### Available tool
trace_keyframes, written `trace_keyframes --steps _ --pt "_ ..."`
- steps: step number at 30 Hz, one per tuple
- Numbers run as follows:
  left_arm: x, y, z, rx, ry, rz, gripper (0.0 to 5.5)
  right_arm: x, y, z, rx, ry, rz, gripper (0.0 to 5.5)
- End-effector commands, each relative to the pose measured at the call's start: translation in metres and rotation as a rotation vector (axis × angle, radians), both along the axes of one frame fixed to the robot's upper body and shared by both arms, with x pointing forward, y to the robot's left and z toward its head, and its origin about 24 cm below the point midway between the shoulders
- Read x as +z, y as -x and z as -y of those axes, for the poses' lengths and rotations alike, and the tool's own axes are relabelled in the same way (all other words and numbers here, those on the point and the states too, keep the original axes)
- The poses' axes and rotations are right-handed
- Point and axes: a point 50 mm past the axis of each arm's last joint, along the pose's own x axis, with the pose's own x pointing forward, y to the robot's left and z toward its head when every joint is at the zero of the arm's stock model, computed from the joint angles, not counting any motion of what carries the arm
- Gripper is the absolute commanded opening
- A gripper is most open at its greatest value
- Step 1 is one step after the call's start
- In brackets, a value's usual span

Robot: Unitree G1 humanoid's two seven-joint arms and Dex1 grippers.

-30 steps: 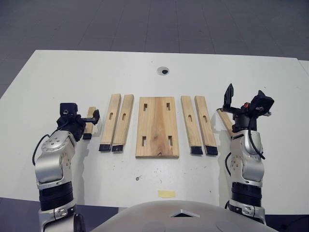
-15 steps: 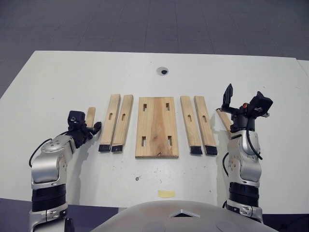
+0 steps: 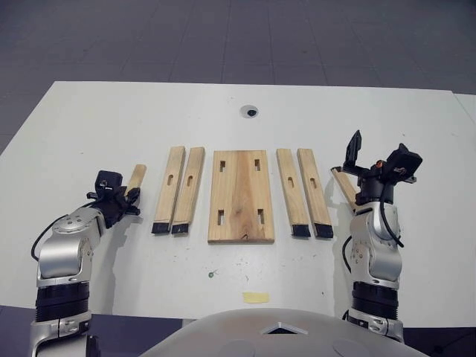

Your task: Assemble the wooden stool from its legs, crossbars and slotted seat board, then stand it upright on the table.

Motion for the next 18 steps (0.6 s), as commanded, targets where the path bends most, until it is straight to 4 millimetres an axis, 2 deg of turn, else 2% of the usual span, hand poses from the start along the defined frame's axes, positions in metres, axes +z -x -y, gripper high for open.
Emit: trace_keyframes --steps 1,4,7,9,11,14,18 --pt "-0.017 -0.001 0.001 0.071 0.021 -0.059 1.3 0.004 -0.007 -0.003 0.019 -0.006 0.018 5.4" --pt "0.024 -0.034 0.006 0.058 0.006 0.166 1.3 0.011 -0.011 -0.003 0.05 -0.006 0.034 5.4" --pt "0.076 -0.065 0.025 -0.048 -0.045 0.425 1.3 0.025 -0.017 -0.009 0.14 -0.073 0.083 5.4" --pt "0.107 -0.075 0.05 -0.206 -0.058 0.579 1.3 0.039 -0.021 -0.026 0.295 -0.189 0.13 5.4" --pt "0.131 -0.078 0.083 -0.397 -0.036 0.71 1.3 0.055 -0.019 -0.052 0.523 -0.389 0.187 5.4" --pt "0.144 -0.074 0.123 -0.632 0.027 0.794 1.3 0.075 -0.011 -0.079 0.778 -0.567 0.247 5.4" --pt "0.13 -0.058 0.156 -0.825 0.11 0.759 1.3 0.082 -0.013 -0.093 0.856 -0.707 0.242 5.4"
